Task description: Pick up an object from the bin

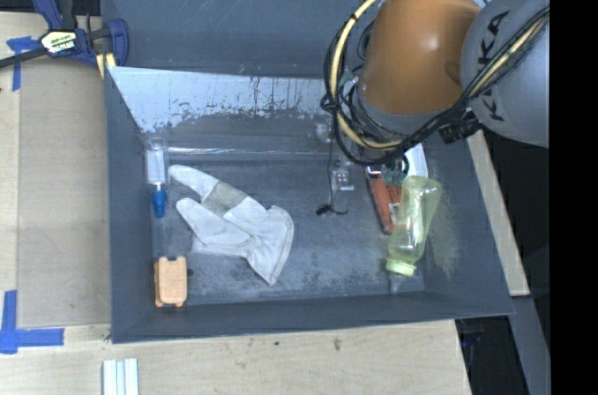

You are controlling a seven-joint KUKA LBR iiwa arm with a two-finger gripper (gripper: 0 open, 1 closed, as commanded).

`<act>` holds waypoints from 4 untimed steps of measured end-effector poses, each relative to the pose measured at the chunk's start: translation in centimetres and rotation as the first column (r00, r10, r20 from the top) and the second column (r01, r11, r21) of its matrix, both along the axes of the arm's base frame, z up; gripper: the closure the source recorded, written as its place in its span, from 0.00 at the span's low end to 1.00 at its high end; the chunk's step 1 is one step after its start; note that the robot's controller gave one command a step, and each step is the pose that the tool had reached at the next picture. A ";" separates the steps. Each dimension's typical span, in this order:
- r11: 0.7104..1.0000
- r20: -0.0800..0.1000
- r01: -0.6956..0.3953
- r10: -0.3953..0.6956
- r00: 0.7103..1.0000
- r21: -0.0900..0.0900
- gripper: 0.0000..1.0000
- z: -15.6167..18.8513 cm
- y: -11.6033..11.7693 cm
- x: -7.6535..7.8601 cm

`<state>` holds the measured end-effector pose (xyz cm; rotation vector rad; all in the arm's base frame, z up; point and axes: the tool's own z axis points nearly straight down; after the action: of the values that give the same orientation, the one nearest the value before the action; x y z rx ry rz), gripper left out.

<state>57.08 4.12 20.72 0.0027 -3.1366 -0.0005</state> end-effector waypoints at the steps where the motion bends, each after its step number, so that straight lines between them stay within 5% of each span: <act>1: 1.000 0.009 0.001 -0.001 1.000 0.000 0.00 0.5 0.0 0.1; 2: 0.971 0.014 -0.240 0.240 0.971 -0.003 0.00 -3.0 1.3 0.1; 3: 0.946 0.009 -0.324 0.324 0.946 0.000 0.00 -5.2 4.0 -0.1; 4: 0.996 0.011 -0.088 0.088 0.996 0.000 0.00 -6.6 4.8 1.0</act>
Offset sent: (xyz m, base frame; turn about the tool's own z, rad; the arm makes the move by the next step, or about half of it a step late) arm -0.0049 0.0500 -0.1372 -0.8947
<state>58.05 8.94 14.15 0.1422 -3.1447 -0.0016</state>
